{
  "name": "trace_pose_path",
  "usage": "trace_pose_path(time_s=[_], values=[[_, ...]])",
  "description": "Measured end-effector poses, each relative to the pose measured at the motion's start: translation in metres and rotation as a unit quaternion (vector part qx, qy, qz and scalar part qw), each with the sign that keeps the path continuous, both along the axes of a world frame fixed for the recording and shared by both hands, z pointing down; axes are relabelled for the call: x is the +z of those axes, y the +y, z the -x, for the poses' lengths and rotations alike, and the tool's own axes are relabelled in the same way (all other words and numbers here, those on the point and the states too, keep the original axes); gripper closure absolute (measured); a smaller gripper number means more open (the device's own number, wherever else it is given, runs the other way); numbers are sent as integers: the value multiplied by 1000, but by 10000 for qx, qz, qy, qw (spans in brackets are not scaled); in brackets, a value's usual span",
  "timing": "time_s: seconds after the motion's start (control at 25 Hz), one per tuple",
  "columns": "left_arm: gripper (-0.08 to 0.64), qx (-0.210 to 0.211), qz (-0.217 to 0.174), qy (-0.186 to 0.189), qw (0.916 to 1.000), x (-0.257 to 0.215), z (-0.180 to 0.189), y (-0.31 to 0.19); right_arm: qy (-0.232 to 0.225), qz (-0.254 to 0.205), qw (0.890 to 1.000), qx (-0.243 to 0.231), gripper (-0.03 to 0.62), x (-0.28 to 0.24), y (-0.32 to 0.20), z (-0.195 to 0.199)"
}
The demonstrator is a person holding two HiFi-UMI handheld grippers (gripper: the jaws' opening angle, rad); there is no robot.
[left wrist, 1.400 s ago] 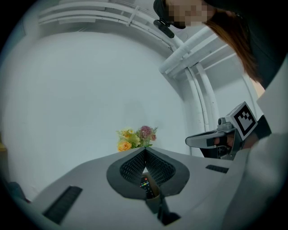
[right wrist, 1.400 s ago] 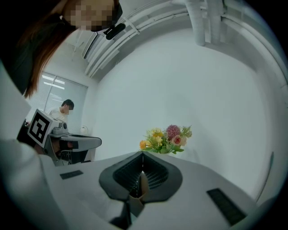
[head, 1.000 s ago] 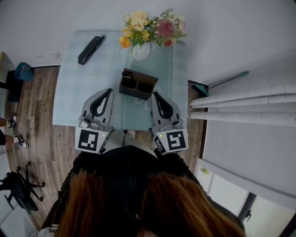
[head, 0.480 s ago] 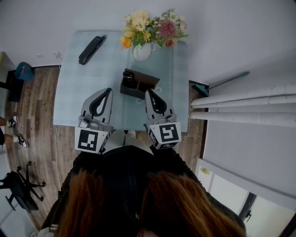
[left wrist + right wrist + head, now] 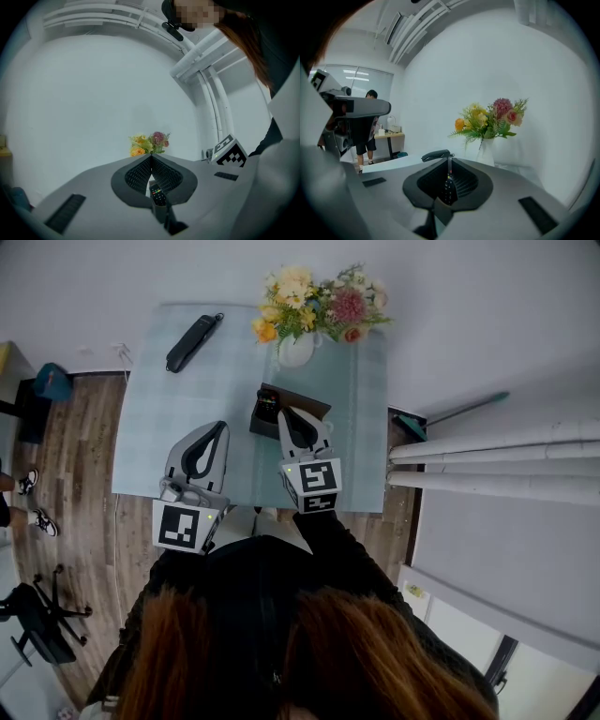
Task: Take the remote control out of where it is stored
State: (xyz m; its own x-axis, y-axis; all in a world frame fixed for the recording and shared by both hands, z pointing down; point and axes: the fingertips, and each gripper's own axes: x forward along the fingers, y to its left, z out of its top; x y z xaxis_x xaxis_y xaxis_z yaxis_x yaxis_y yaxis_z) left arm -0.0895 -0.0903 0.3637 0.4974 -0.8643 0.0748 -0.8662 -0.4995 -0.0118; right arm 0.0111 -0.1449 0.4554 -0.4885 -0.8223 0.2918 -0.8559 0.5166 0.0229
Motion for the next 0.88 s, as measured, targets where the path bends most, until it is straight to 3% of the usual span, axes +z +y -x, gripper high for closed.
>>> trace_pose_path(time_s=[0.16, 0.6, 0.88], values=[[555, -57, 5, 30, 10000, 1, 6, -1, -37, 261, 9995, 151, 568, 17, -10, 7], [555, -36, 38, -6, 10000, 2, 13, -2, 127, 563, 9960, 685, 431, 44, -19, 17], [555, 154, -21, -6, 9999, -1, 6, -5, 76, 833, 9894, 1184, 417, 67, -31, 20]])
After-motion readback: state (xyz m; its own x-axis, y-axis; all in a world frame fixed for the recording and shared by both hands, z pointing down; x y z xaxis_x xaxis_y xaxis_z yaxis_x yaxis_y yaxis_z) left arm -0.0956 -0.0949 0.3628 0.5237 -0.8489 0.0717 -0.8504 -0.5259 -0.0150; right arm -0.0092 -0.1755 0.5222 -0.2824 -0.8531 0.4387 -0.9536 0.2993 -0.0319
